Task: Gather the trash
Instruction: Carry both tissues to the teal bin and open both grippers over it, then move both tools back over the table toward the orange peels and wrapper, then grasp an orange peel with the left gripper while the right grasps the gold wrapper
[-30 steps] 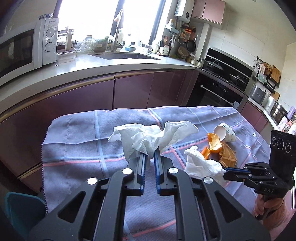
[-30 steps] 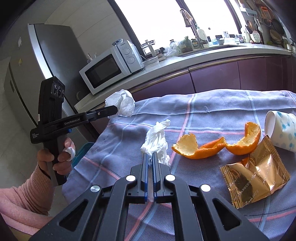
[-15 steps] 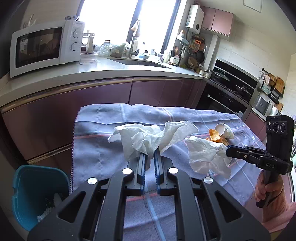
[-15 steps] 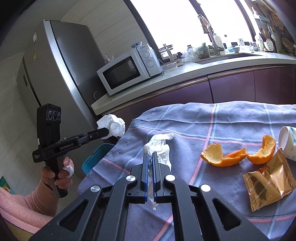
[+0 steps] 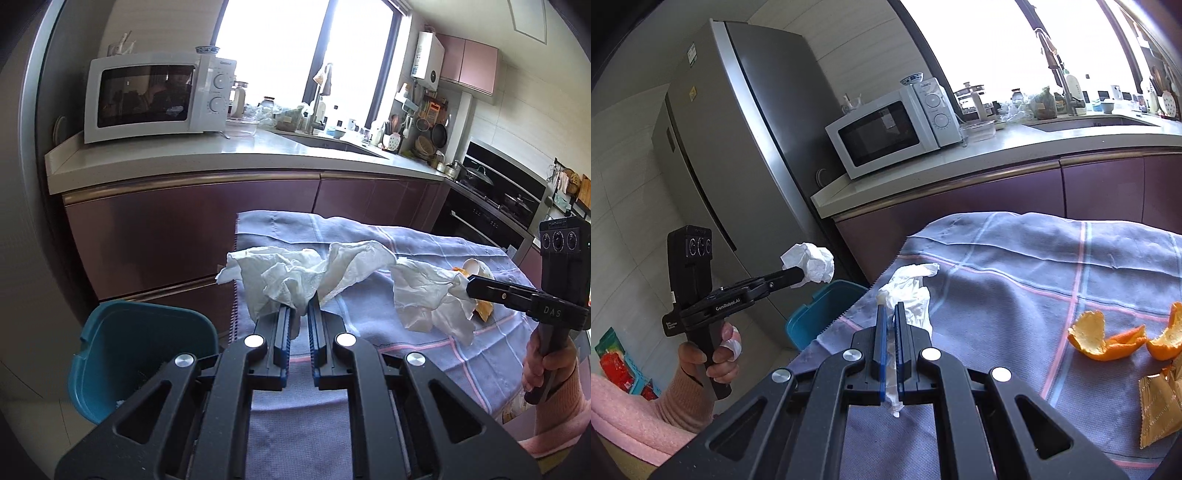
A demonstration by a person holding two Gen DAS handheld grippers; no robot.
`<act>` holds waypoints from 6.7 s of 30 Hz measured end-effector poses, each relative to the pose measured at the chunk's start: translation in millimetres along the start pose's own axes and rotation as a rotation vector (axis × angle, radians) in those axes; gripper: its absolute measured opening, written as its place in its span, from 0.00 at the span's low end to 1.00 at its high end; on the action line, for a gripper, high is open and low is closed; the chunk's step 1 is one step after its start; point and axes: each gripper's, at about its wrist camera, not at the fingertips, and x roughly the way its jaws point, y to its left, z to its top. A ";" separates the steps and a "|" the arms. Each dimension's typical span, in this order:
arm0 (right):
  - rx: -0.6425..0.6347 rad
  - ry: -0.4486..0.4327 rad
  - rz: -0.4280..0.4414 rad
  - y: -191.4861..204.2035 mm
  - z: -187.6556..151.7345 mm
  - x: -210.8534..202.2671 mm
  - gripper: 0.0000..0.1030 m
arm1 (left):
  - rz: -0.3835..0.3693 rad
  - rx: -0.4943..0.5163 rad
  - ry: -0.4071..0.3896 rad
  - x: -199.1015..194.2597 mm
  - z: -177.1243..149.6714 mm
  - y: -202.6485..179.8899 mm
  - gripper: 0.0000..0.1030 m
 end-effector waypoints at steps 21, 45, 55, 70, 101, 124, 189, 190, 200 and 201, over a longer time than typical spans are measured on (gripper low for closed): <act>-0.104 0.124 0.217 68.3 32.2 99.3 0.03 | 0.196 -0.110 0.005 -35.6 -23.7 80.2 0.09; -0.108 0.294 0.211 93.2 33.7 210.5 0.03 | 0.295 -0.150 0.148 18.1 -51.2 129.1 0.10; -0.101 0.380 0.168 91.5 24.2 256.6 0.03 | 0.313 -0.150 0.223 50.0 -63.5 136.3 0.11; -0.064 0.405 0.118 85.8 13.7 261.8 0.11 | 0.316 -0.209 0.276 93.7 -73.8 142.0 0.20; 0.007 0.114 -0.055 8.4 -11.0 55.6 0.30 | -0.052 0.012 0.081 67.2 -27.4 -15.7 0.37; 0.299 -0.064 -0.474 -129.0 -72.8 -100.8 0.44 | -0.254 0.185 0.224 166.6 -16.9 -174.0 0.45; 0.411 0.018 -0.387 -200.9 -77.0 -109.4 0.58 | -0.293 0.164 0.420 236.2 -16.9 -217.6 0.25; 0.402 0.022 -0.390 -199.5 -76.5 -107.8 0.58 | -0.291 0.166 0.426 237.2 -17.9 -218.2 0.25; 0.349 0.048 -0.320 -183.0 -76.2 -95.1 0.35 | -0.276 0.175 0.430 239.4 -24.1 -223.6 0.18; 0.345 0.045 -0.309 -181.3 -76.4 -95.3 0.35 | -0.275 0.176 0.429 239.0 -24.5 -223.3 0.16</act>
